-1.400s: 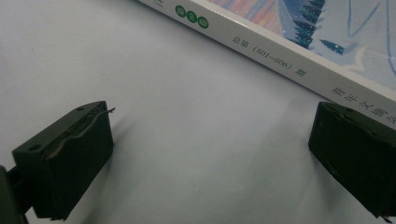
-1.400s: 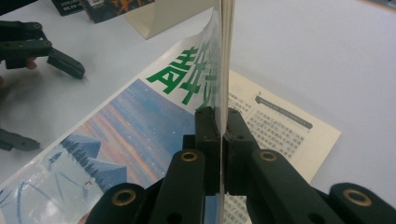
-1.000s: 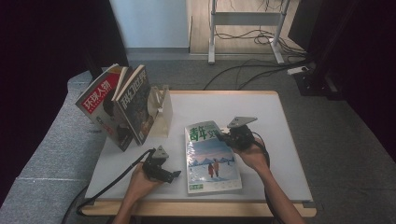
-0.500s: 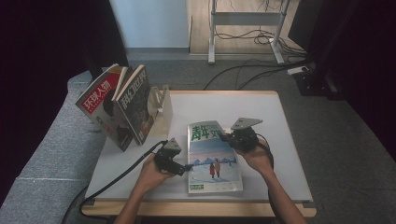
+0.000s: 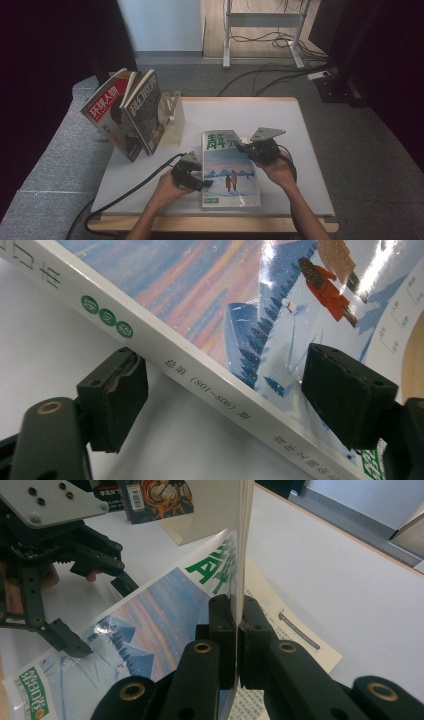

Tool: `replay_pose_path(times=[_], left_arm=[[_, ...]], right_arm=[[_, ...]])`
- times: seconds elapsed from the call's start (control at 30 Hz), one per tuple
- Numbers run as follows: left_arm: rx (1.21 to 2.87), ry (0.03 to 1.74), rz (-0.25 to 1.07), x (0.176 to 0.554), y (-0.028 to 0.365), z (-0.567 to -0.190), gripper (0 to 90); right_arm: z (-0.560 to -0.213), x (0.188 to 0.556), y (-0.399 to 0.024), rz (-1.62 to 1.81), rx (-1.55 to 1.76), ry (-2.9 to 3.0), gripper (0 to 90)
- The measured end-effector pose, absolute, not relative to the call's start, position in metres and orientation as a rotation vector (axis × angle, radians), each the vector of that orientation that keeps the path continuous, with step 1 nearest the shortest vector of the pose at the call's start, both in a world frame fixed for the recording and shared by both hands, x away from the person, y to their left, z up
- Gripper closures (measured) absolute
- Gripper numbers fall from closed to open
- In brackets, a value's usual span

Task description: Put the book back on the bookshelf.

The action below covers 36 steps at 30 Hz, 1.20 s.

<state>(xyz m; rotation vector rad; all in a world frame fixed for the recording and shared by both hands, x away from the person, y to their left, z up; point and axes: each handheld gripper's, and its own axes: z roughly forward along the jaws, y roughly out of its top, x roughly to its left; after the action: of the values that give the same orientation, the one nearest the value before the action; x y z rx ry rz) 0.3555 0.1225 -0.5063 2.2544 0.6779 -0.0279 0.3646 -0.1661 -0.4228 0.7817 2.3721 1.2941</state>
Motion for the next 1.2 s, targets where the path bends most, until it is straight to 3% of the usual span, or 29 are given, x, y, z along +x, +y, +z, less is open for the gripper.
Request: replay_pose_path(times=[0.43, 1.2], left_arm=[[2.255, 0.689, -0.128, 0.361, 0.128, -0.504, 36.4], [2.183, 0.665, -0.128, 0.366, 0.136, -0.491, 56.7]], right_arm=[[-0.423, 0.368, -0.172, 1.330, 0.806, 2.398, 83.1], [-0.420, 0.379, -0.181, 1.315, 0.862, 2.372, 82.3]])
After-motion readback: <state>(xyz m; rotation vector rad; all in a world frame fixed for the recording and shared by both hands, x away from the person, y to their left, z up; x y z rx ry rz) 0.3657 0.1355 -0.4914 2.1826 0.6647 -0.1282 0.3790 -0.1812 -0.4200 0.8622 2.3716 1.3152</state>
